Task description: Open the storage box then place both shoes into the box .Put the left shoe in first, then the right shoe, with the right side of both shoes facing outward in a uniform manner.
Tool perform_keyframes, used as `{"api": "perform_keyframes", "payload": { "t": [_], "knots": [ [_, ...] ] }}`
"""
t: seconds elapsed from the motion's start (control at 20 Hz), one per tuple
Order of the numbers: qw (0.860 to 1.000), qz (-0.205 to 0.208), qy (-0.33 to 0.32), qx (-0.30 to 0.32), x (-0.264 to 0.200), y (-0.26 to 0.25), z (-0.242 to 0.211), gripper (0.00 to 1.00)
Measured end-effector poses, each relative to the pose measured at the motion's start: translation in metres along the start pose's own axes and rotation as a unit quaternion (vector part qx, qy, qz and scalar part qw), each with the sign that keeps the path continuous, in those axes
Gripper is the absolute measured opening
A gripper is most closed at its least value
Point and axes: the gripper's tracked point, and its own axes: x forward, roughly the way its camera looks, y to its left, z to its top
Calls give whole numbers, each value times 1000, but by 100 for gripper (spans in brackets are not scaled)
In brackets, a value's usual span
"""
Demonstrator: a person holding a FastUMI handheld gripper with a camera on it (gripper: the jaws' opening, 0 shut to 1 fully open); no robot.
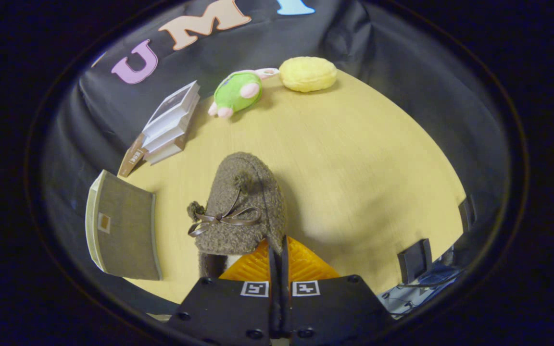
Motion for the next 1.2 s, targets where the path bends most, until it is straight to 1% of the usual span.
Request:
{"api": "perform_keyframes", "payload": {
  "t": [0.4,0.8,1.1,1.2],
  "knots": [
    [1000,15,-20,-2,-35,66,5,4],
    [998,56,-40,-6,-63,152,19,4],
    [994,101,-44,-10,-81,221,19,4],
    [993,110,-45,-17,-89,233,24,4]
  ]
}}
